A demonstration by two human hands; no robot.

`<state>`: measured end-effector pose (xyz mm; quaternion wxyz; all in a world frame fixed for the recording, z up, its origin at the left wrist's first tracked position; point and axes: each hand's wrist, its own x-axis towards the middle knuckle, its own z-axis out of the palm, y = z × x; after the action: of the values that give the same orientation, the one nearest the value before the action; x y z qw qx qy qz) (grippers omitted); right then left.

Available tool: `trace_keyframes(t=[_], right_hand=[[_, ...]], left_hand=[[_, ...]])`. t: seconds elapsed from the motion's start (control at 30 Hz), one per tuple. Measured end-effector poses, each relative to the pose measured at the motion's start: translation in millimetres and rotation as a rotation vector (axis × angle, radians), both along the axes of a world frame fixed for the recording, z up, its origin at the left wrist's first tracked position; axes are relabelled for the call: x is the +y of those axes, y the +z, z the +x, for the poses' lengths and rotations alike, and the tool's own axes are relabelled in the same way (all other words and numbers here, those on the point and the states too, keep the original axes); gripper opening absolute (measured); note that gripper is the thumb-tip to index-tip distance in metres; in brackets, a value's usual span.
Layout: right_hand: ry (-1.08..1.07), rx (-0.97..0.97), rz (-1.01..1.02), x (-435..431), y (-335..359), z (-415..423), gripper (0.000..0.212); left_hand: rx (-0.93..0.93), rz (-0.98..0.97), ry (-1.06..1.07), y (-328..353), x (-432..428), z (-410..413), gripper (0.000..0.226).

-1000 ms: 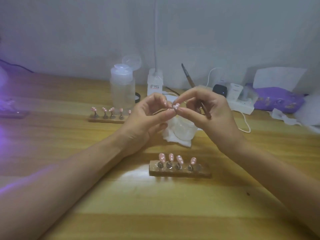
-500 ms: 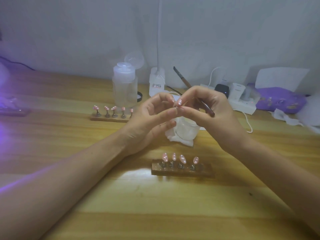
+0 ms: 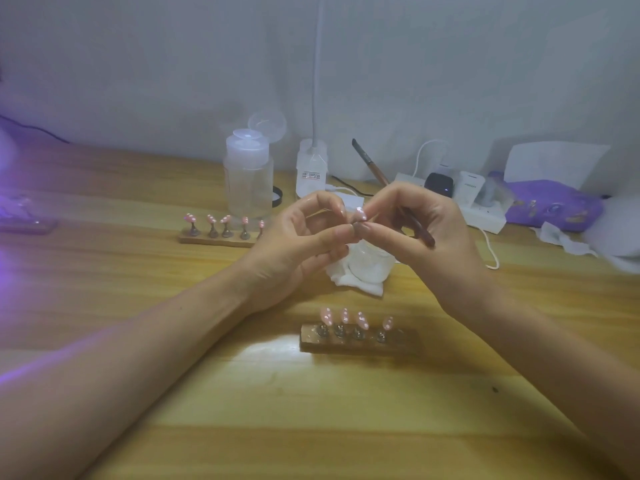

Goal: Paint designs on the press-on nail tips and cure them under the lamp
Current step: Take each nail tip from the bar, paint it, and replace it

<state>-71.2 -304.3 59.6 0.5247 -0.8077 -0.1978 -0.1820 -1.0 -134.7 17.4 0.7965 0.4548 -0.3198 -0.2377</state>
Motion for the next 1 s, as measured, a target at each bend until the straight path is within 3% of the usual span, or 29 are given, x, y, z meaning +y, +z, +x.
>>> trace_keyframes(t=[0.23, 0.3, 0.4, 0.73, 0.87, 0.93, 1.0], right_hand=[[-0.131, 0.11, -0.008, -33, -18, -40, 0.009], [-0.122, 0.173, -0.05, -40, -28, -55, 0.008], [-0.111, 0.222, -0.145, -41, -39, -67, 0.006], [-0.119, 0.235, -0.193, -40, -48, -66, 0.021], [-0.13, 0.245, -0.237, -41, -48, -67, 0.017], [-0.148, 0.235, -0.31, -45, -46, -69, 0.017], [-0.176, 0.234, -0.423, -51, -45, -71, 0.031]], left_hand=[[0.094, -0.029, 0.117, -3, -3, 4, 0.028], [0.122, -0.015, 0.18, -4, -4, 6, 0.019], [0.155, -0.009, 0.217, -3, -3, 6, 0.025], [0.18, 0.021, 0.212, -3, -2, 6, 0.025], [0.19, 0.017, 0.223, -4, -2, 7, 0.026], [0.199, 0.009, 0.233, -3, -1, 6, 0.027], [0.201, -0.01, 0.247, 2, 0, 5, 0.028]])
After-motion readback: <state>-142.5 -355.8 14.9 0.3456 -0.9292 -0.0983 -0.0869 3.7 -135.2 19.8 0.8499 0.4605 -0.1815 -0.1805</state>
